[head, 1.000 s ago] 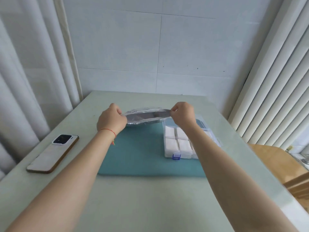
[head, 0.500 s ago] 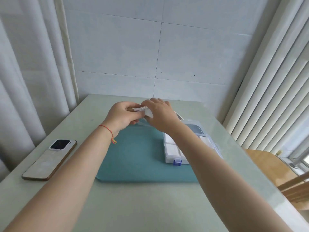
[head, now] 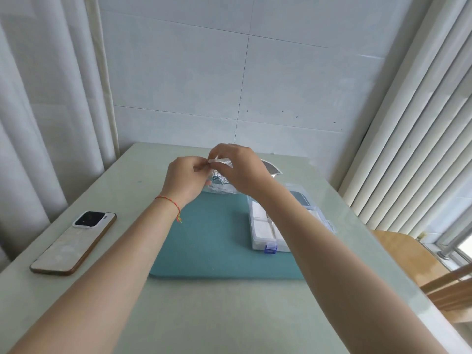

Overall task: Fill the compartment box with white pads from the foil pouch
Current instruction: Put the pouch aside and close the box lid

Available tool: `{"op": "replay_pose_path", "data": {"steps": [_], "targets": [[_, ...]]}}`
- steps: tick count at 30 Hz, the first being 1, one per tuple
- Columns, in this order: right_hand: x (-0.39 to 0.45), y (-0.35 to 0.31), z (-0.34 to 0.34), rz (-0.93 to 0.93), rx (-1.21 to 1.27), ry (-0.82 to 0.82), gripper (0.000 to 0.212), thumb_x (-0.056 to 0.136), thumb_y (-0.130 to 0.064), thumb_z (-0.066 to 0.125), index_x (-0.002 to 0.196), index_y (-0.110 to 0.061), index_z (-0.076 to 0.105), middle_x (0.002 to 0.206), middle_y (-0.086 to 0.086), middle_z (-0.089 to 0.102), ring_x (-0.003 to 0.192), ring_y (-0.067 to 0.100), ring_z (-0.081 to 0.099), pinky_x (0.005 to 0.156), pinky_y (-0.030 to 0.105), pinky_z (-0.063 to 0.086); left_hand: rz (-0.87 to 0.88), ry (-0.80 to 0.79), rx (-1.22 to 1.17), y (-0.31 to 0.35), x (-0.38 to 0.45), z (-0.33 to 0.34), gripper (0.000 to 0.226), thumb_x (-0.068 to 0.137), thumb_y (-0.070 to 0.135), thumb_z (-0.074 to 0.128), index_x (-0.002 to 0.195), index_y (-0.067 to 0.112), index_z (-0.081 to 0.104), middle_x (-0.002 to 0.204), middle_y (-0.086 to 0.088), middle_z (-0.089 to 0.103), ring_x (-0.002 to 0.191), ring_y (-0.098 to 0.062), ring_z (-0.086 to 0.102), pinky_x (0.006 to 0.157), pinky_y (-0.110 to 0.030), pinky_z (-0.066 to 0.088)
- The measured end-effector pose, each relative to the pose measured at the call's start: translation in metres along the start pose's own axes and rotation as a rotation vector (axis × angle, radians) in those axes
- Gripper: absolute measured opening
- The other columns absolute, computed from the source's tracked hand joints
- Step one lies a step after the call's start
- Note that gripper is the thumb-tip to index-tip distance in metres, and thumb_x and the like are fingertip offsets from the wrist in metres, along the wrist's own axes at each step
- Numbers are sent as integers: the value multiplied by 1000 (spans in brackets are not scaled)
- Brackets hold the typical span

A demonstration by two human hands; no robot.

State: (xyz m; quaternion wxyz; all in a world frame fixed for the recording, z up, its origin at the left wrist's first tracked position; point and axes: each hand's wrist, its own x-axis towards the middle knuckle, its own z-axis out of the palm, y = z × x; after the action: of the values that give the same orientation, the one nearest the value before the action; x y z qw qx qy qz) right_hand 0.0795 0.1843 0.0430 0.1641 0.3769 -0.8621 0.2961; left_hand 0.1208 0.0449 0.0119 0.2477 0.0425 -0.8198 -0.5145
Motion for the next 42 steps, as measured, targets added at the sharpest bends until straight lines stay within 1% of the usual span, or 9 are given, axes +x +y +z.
{"op": "replay_pose_path", "data": {"steps": [8, 12, 16, 21, 24, 28, 33, 37, 42], "targets": [[7, 4, 6, 11, -109, 60, 9, 93, -16, 60, 91, -13, 68, 94, 2, 63, 89, 25, 59, 78, 35, 41, -23, 46, -64, -13, 4, 1, 25, 90, 22, 61, 69, 14, 72, 71, -6, 72, 79, -27, 72, 84, -39, 55], [3, 52, -9, 236, -353, 131, 13, 93, -11, 56, 96, -17, 67, 105, 4, 58, 106, 25, 49, 80, 32, 30, -75, 206, -113, -41, 19, -10, 31, 83, 38, 56, 62, 17, 66, 64, -4, 60, 73, -34, 70, 71, -40, 52], [-6, 79, -12, 505, -426, 269, 15, 95, -14, 52, 102, -19, 64, 109, 8, 50, 110, 30, 44, 82, 35, 34, -129, 353, -82, -50, 28, -8, 41, 83, 40, 53, 58, 8, 42, 61, -6, 34, 57, -22, 36, 61, -33, 36], [18, 72, 0, 718, 224, 313, 24, 93, -3, 37, 100, -21, 51, 89, 17, 66, 76, 37, 66, 61, 47, 56, -315, 350, -311, -27, 37, 10, 23, 98, 21, 41, 79, 17, 52, 62, -13, 51, 44, -23, 57, 52, -36, 56], [37, 81, 7, 737, 376, 313, 31, 88, 1, 30, 88, -28, 42, 95, 24, 66, 79, 40, 67, 64, 56, 57, -333, 235, -373, -31, 61, 13, 22, 95, 28, 36, 74, 26, 42, 82, -19, 60, 74, -33, 67, 70, -44, 59], [56, 83, 8, 554, 344, 360, 20, 97, -4, 32, 104, -18, 44, 101, 6, 66, 83, 24, 59, 59, 27, 45, -198, 179, -459, -37, 87, 18, 14, 98, 26, 38, 85, 29, 42, 89, 4, 49, 88, -15, 51, 88, -33, 51], [54, 116, 55, 668, 404, 98, 22, 96, -6, 37, 88, -25, 45, 88, -5, 67, 87, 23, 60, 65, 28, 46, -432, 138, -534, -82, 92, 32, 30, 95, 4, 42, 123, 13, 45, 89, -1, 52, 69, -13, 48, 60, -22, 45], [43, 128, 69, 765, 410, -42, 27, 93, -4, 36, 83, -27, 46, 78, -4, 70, 83, 21, 59, 65, 31, 46, -704, 100, -635, -92, 79, 39, 37, 101, 4, 30, 136, -1, 38, 129, -21, 56, 106, -36, 63, 93, -41, 50], [35, 123, 54, 708, 398, -218, 13, 95, -13, 48, 101, -20, 58, 82, 2, 71, 68, 20, 61, 52, 21, 43, -796, 87, -448, -68, 65, 63, 29, 93, 6, 38, 118, 4, 51, 76, -9, 56, 54, -22, 57, 58, -31, 50]]}}
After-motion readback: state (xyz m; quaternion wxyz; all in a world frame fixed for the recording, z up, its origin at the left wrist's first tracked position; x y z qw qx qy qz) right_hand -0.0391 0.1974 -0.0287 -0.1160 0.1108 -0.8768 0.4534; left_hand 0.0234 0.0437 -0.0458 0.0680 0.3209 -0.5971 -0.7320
